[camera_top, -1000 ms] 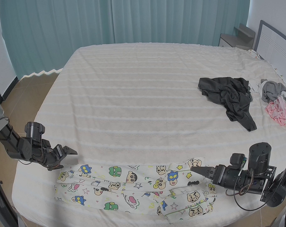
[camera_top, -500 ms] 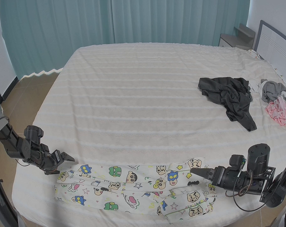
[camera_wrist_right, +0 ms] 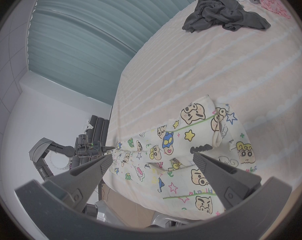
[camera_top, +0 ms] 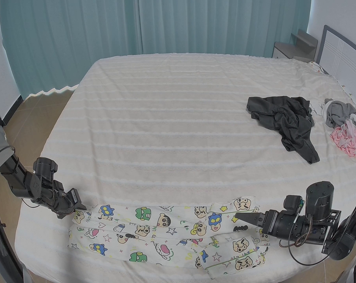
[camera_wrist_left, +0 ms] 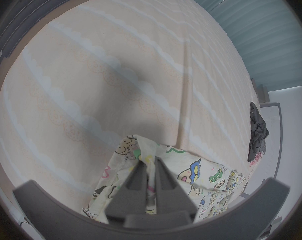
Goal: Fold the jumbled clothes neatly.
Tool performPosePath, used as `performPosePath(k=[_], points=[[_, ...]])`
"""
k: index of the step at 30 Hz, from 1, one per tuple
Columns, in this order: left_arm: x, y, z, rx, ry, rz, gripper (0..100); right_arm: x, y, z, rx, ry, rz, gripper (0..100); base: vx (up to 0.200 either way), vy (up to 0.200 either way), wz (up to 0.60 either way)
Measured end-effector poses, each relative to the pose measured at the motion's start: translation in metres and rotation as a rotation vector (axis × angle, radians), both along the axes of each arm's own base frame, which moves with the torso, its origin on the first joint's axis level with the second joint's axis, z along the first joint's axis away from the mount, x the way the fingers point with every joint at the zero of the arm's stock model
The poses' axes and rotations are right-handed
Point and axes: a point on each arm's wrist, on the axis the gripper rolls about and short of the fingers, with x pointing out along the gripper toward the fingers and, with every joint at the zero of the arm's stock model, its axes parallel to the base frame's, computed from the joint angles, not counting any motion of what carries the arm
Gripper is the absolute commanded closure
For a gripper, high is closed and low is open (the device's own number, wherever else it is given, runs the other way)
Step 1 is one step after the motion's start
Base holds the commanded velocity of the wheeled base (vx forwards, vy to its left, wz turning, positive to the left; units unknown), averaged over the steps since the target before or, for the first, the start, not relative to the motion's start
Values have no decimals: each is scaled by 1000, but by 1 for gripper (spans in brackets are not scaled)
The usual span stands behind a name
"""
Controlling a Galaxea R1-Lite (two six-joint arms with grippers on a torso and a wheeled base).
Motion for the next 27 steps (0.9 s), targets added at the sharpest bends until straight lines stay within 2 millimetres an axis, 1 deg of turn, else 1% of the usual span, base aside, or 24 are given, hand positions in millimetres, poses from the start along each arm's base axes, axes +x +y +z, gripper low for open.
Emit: performPosePath(k=[6,16,22,23,27], points=[[0,3,1,8,-2,13,100,-2,1,-1,-2,3,9,0,0,0,0],[-5,6,19,15,-56,31,100,-2,1,-1,-5,7,10,0,0,0,0],[-5,7,23,19,-81,32,100,-3,1,-2,-5,8,11,0,0,0,0],[-4,7,23,21,-90,31,0,-3,1,-2,-5,9,11,0,0,0,0],[-1,8,21,27,-104,34,0,-3,1,-2,-5,10,12,0,0,0,0]])
